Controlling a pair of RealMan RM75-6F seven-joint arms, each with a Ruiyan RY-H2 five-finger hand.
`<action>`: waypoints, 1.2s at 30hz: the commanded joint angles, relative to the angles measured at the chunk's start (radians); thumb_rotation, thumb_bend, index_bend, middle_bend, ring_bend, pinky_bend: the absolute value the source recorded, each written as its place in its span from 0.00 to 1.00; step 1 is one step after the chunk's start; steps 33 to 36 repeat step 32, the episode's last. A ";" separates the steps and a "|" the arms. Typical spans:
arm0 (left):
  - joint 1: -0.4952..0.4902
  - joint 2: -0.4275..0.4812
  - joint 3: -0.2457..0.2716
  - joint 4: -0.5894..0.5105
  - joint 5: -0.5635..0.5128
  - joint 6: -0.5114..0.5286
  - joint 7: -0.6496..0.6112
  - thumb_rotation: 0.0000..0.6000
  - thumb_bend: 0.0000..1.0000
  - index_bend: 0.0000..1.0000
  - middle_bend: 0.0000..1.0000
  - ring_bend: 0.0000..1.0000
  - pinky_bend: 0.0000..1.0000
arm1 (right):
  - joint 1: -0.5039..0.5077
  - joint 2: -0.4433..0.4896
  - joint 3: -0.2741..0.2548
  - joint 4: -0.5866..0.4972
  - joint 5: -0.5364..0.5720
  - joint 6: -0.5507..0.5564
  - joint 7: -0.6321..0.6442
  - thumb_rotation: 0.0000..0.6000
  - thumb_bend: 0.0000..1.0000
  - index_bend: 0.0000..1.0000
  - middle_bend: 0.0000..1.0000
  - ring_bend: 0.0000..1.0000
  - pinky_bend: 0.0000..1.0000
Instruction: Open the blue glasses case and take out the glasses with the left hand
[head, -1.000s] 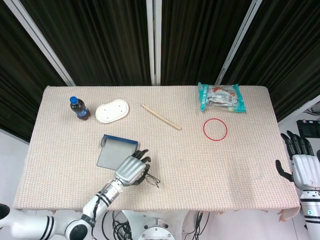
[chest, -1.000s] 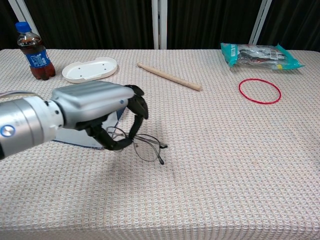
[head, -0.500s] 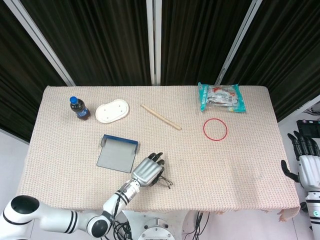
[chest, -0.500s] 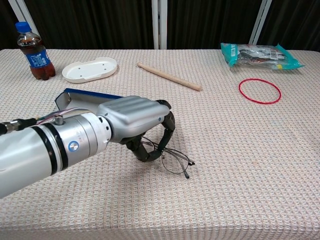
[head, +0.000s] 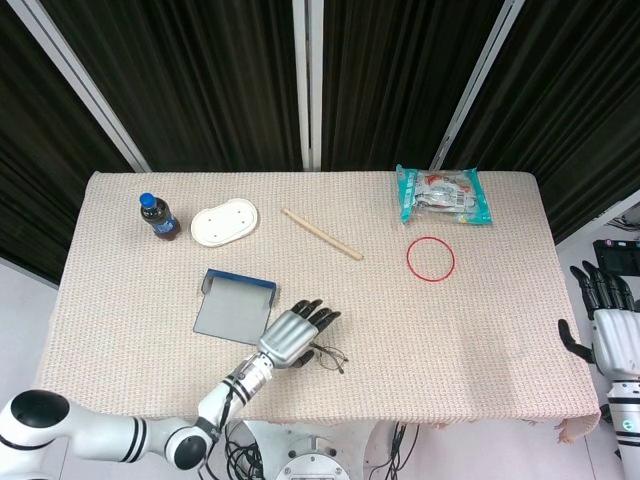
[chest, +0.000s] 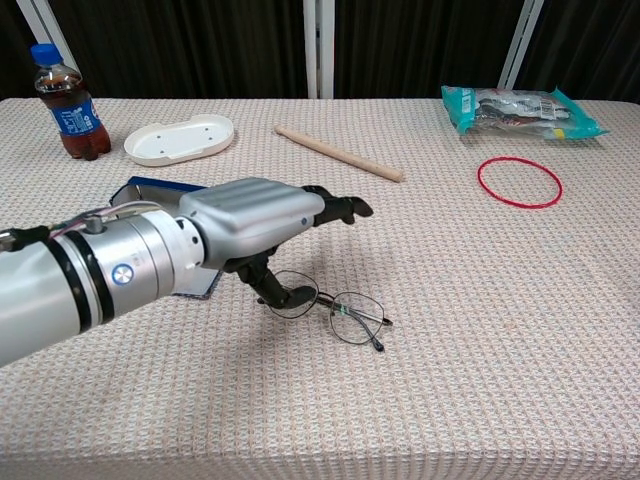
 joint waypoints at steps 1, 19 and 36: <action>0.020 0.038 -0.009 -0.020 0.020 0.029 -0.037 1.00 0.33 0.00 0.06 0.00 0.10 | 0.001 0.000 0.000 -0.003 -0.001 -0.001 -0.003 1.00 0.38 0.00 0.02 0.00 0.00; 0.374 0.493 0.039 0.111 0.302 0.422 -0.533 1.00 0.32 0.09 0.08 0.00 0.09 | -0.002 -0.025 -0.009 -0.006 -0.044 0.036 -0.054 1.00 0.36 0.00 0.00 0.00 0.00; 0.532 0.470 0.069 0.328 0.272 0.448 -0.713 1.00 0.30 0.10 0.09 0.00 0.07 | -0.005 -0.050 -0.020 -0.001 -0.060 0.045 -0.086 1.00 0.36 0.00 0.00 0.00 0.00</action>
